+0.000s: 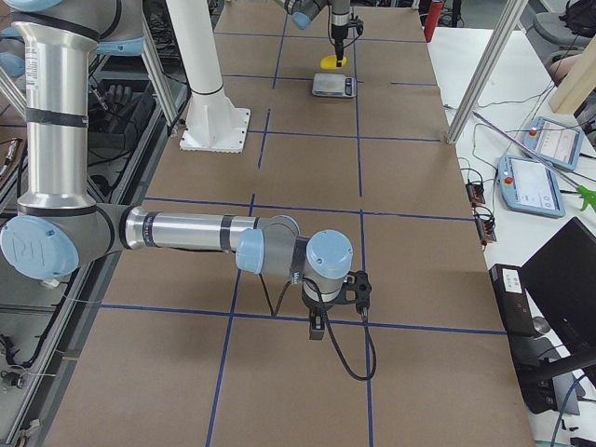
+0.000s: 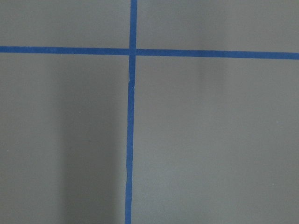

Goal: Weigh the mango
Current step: 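Lift the mango and carry it over the silver scale with the left gripper, then lower the mango onto the scale platform and open the left gripper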

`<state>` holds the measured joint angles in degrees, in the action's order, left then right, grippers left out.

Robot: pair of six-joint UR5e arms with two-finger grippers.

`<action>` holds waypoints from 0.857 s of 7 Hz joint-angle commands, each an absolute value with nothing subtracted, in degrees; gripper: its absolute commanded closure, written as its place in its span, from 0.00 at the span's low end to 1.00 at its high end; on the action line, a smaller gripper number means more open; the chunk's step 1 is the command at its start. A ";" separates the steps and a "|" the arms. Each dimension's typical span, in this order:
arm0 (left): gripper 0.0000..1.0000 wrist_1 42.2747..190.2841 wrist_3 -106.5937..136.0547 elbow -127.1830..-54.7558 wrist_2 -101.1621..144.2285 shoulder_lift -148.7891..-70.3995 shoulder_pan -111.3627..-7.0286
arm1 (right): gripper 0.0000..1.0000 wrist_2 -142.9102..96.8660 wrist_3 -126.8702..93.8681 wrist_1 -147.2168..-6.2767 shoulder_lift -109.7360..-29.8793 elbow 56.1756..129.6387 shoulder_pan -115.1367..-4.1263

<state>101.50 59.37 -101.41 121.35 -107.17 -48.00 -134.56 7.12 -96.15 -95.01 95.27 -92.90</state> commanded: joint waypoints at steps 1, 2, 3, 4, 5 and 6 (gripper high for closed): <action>1.00 101.07 61.08 -99.23 118.22 -109.68 -42.72 | 0.00 -134.56 7.12 -96.15 -95.01 95.27 -92.90; 1.00 101.07 61.08 -99.14 118.21 -109.77 -42.54 | 0.00 -134.56 7.12 -96.15 -95.01 95.27 -92.90; 0.96 100.99 61.08 -99.31 118.21 -109.78 -42.54 | 0.00 -134.56 7.12 -96.15 -95.01 95.27 -92.90; 0.01 100.99 61.26 -99.32 118.13 -109.69 -42.54 | 0.00 -134.56 7.12 -96.15 -95.01 95.27 -92.90; 0.00 100.90 61.09 -99.93 118.13 -109.43 -42.71 | 0.00 -134.56 7.12 -96.15 -95.01 95.27 -92.90; 0.00 100.29 60.04 -102.02 118.21 -108.99 -45.59 | 0.00 -134.56 7.12 -96.15 -95.01 95.27 -92.90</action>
